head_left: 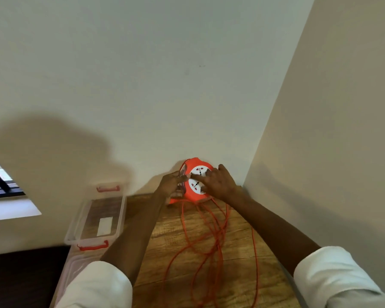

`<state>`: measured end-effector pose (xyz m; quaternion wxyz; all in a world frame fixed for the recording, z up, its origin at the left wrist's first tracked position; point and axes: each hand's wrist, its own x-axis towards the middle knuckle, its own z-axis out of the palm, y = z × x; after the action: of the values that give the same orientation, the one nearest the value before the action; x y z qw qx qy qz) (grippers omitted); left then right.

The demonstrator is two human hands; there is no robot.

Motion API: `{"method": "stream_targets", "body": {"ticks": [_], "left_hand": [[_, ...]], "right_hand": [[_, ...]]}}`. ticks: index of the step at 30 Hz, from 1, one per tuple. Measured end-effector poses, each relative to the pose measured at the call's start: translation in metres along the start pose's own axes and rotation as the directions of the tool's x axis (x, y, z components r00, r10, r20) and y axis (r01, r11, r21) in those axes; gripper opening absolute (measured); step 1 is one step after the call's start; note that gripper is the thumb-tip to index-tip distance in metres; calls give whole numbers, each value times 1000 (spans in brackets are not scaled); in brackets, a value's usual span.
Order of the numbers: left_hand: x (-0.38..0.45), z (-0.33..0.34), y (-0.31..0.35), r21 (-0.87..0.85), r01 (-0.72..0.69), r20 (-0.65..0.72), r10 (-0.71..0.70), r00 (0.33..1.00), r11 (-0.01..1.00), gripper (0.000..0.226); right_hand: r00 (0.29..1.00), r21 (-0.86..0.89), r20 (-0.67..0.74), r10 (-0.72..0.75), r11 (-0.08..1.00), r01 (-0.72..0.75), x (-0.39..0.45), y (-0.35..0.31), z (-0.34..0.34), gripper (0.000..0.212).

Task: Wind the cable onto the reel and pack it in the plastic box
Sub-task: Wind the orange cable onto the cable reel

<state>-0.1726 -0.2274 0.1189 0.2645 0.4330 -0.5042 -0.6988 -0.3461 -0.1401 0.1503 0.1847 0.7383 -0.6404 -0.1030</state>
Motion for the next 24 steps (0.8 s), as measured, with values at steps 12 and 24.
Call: {"method": "stream_targets", "body": {"ticks": [12,24], "left_hand": [[-24,55,-42,-415,-274,-209,203,957,867,37],[-7,12,-7,-308,-118,-162,71,984,944,46]], "right_hand": [[512,740,673,534,-510,-439,25,-23,-18,71],[773,786,133,621,409,-463,7,6,-7,22]]}}
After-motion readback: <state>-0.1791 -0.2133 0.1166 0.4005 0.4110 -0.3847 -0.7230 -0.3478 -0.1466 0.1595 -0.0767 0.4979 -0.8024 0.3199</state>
